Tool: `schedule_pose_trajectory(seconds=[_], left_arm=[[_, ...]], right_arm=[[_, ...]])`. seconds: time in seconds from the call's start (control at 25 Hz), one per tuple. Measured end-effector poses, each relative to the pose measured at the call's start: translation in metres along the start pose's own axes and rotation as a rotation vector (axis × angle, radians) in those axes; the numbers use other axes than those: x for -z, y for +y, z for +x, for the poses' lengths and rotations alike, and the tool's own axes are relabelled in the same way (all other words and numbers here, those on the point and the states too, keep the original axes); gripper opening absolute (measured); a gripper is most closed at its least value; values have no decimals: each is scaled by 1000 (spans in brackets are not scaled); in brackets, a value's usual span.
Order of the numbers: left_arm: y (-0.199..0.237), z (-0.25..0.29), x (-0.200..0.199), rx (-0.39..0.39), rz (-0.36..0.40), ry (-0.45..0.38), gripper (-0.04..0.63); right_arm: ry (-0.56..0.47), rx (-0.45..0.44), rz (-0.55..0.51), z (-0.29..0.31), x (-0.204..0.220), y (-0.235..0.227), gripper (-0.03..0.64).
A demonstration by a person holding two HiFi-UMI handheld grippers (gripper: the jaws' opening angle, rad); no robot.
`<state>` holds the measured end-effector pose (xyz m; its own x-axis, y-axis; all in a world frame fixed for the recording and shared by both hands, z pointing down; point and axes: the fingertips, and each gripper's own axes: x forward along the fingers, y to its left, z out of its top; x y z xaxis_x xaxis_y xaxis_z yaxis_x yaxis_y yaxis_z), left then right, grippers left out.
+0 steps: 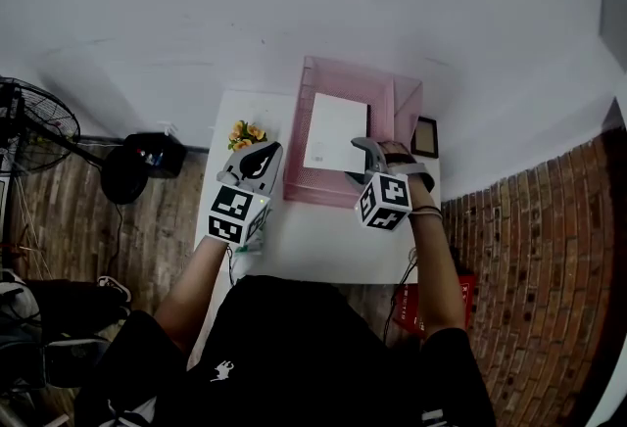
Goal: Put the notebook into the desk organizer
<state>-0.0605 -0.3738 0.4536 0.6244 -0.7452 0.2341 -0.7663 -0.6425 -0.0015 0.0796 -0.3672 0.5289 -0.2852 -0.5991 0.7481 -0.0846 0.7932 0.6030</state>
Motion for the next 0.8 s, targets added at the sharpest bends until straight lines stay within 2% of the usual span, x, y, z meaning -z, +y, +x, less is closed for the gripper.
schedule_pose_trajectory(seconds=[0.16, 0.32, 0.56, 0.72, 0.8], left_arm=[[0, 0, 0, 4, 3, -2, 3], [-2, -1, -1, 11, 3, -6, 3], [-11, -6, -5, 80, -46, -22, 3], [-12, -3, -5, 93, 0, -28, 3], [-13, -2, -2, 104, 25, -36, 3]], right_arm=[[-29, -67, 53, -6, -3, 4, 285], [-55, -91, 105, -12, -7, 6, 287], [-100, -62, 228, -27, -14, 3, 287], [-146, 9, 352, -39, -18, -3, 284], [-164, 44, 412, -44, -19, -3, 247]])
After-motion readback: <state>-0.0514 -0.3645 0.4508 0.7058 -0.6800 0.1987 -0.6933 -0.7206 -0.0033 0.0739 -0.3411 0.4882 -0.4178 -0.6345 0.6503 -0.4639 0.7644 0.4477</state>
